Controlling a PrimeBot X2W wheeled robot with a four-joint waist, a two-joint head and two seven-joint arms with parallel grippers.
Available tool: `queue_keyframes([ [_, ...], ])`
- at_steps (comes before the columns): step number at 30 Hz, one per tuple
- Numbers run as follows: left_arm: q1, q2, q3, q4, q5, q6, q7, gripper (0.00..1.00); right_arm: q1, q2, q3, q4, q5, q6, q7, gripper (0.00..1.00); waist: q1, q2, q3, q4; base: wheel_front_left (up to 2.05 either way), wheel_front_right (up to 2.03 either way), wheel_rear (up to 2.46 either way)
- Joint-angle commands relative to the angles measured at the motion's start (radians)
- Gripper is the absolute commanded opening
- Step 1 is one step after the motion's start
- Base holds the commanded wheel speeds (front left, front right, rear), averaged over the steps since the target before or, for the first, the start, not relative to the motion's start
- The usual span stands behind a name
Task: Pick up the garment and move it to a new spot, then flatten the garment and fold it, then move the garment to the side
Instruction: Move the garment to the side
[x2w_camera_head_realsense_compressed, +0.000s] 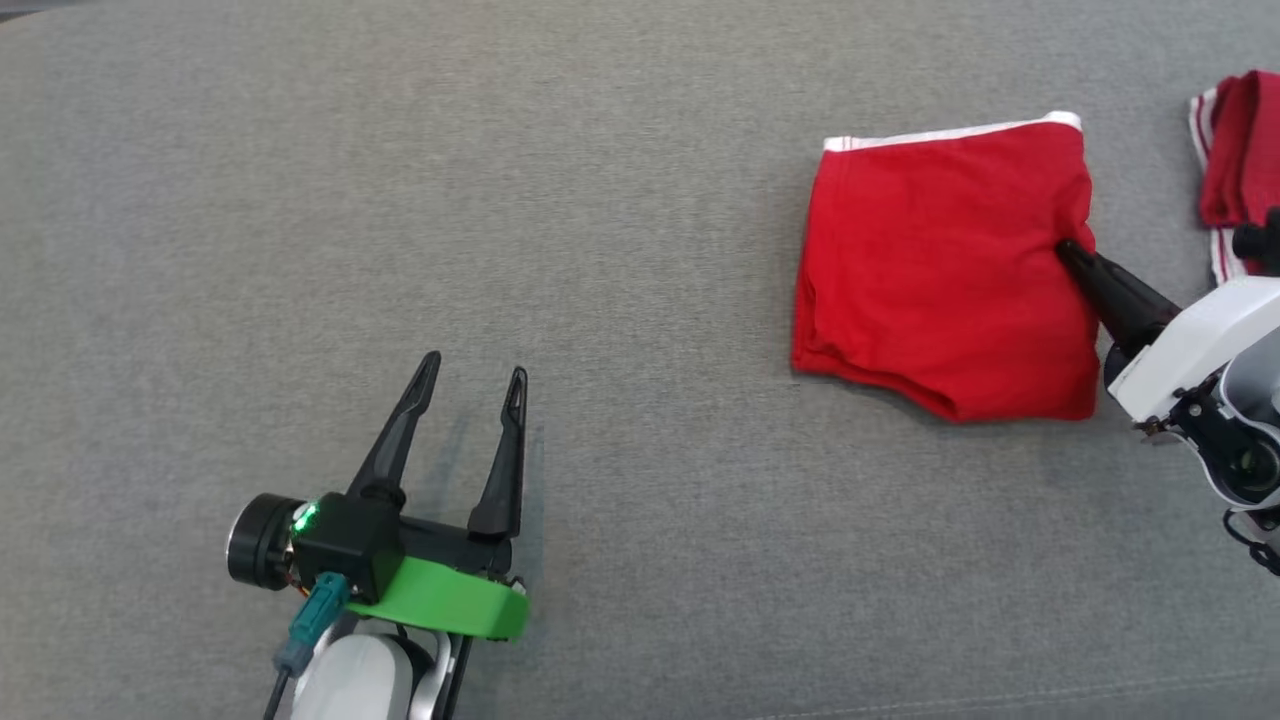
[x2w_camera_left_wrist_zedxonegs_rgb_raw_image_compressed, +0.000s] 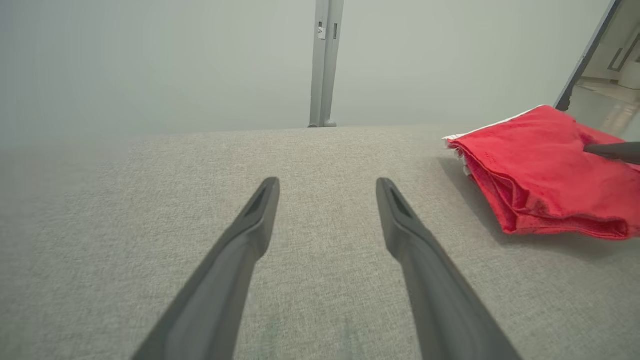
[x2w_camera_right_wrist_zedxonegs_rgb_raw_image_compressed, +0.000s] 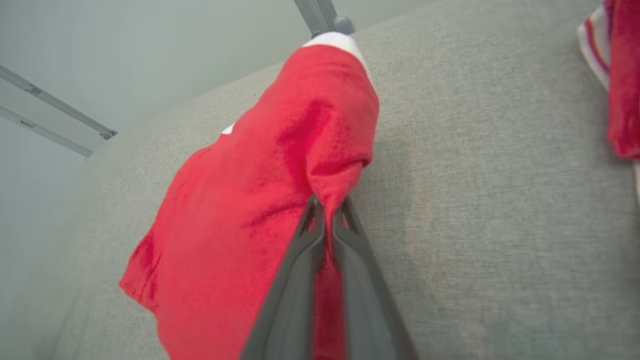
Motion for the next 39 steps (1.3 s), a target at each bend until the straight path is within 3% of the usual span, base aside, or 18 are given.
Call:
queue_keyframes([
  [1,-0.024,0.003,0.013,0.001,0.019,-0.008,-0.002,1.00,-0.020,-0.018,0.011,0.004,-0.009,0.000,-0.023,0.00,0.0000,-0.0001,0.034,-0.110,0.00,0.00,0.00],
  [12,-0.059,0.010,0.042,0.002,0.081,-0.039,-0.002,1.00,-0.130,-0.062,0.082,0.083,-0.055,0.000,-0.130,0.00,0.0000,-0.0001,0.119,-0.226,0.00,0.00,0.00],
  [26,-0.113,0.047,0.049,-0.037,0.097,-0.048,-0.002,1.00,-0.315,-0.154,0.131,0.192,-0.172,0.000,-0.185,0.00,0.0000,-0.0001,0.233,-0.217,0.00,0.00,0.00],
  [39,-0.131,0.066,0.080,-0.040,0.099,-0.048,0.000,1.00,-0.437,-0.250,0.170,0.278,-0.371,-0.001,-0.190,0.00,0.0000,-0.0001,0.293,-0.217,0.00,0.00,0.00],
])
